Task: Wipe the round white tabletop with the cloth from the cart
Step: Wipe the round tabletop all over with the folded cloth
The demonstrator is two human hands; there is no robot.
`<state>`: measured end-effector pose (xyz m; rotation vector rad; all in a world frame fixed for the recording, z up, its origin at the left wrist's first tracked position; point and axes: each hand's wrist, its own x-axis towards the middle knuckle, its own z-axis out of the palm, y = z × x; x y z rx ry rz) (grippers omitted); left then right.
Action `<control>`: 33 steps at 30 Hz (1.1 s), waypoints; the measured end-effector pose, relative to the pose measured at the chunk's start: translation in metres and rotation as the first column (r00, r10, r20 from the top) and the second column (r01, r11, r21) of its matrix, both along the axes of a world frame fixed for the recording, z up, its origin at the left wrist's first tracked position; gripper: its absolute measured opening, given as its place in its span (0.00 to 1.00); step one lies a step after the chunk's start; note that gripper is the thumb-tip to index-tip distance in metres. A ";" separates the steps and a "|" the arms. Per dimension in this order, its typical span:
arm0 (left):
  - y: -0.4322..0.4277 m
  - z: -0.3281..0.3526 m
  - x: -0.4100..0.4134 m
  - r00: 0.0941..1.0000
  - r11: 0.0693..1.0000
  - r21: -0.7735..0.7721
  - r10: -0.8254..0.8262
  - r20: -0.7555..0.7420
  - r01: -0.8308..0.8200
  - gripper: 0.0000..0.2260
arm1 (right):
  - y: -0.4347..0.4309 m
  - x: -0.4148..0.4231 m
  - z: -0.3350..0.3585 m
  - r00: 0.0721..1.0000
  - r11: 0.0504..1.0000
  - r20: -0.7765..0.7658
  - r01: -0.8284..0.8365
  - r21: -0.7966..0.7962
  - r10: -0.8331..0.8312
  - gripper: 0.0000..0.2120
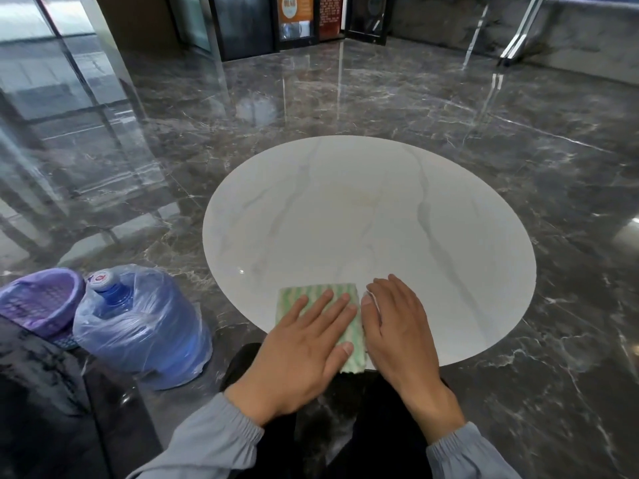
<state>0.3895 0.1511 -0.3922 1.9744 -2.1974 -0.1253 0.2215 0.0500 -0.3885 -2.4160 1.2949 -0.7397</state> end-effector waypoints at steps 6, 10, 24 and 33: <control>-0.033 0.007 0.050 0.993 0.991 0.074 0.116 0.001 -0.116 0.29 | 0.001 0.003 0.001 0.996 0.999 -0.091 -0.009 -0.043 0.005 0.18; -0.059 0.014 0.099 0.980 0.967 0.161 0.201 0.005 -0.199 0.27 | 0.000 0.018 0.006 0.995 1.000 -0.091 -0.030 -0.009 0.029 0.23; -0.021 0.012 0.105 0.978 0.975 0.091 0.208 -0.031 -0.204 0.34 | 0.008 0.050 0.000 0.954 0.987 -0.270 -0.149 -0.055 0.129 0.22; -0.110 0.018 0.222 0.896 0.876 0.197 0.442 0.042 -0.441 0.27 | 0.006 0.049 -0.001 0.953 0.987 -0.262 -0.162 -0.011 0.154 0.24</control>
